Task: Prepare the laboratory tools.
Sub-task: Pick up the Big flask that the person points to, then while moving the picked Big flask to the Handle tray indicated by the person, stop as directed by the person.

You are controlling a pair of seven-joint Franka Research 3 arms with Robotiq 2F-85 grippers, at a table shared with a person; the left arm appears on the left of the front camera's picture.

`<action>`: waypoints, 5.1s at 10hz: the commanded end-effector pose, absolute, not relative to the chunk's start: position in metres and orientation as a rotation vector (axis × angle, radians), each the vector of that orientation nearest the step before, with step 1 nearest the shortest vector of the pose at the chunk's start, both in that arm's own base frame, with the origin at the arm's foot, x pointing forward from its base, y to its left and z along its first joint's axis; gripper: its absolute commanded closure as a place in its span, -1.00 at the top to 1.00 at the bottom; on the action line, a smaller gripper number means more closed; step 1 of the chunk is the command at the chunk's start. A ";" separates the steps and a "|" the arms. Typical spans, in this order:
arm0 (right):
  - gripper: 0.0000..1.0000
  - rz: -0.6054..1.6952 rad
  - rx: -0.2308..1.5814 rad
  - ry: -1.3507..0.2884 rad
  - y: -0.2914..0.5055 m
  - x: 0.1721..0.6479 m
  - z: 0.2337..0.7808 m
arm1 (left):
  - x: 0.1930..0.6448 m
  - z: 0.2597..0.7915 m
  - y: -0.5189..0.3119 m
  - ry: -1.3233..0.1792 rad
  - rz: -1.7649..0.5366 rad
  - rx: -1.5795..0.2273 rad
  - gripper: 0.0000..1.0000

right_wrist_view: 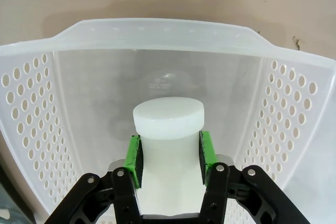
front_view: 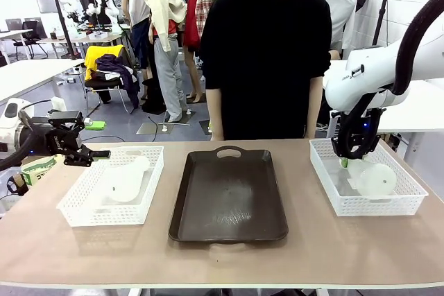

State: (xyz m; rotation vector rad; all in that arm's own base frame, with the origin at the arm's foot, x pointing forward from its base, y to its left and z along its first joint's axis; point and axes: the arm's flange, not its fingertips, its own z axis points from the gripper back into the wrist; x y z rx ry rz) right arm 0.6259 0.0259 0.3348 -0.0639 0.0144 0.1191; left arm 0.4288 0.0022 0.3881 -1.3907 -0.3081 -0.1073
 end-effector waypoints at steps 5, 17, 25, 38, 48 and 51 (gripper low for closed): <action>-1.00 0.128 -0.063 0.014 0.027 0.626 0.335 | 0.429 0.390 0.003 -0.316 -0.106 -1.400 1.00; -1.00 0.049 -0.037 0.001 0.027 0.621 0.399 | 0.429 0.390 0.003 -0.316 -0.106 -1.400 1.00; -1.00 0.072 -0.054 -0.049 0.028 0.605 0.452 | 0.429 0.390 0.003 -0.316 -0.106 -1.400 1.00; -1.00 0.072 -0.054 -0.049 0.028 0.605 0.452 | 0.429 0.390 0.003 -0.316 -0.106 -1.400 1.00; -1.00 0.334 0.021 -0.098 0.221 0.584 0.510 | 0.429 0.390 0.003 -0.316 -0.106 -1.400 1.00; -1.00 0.522 0.004 -0.066 0.316 0.572 0.486 | 0.429 0.390 0.003 -0.316 -0.106 -1.400 1.00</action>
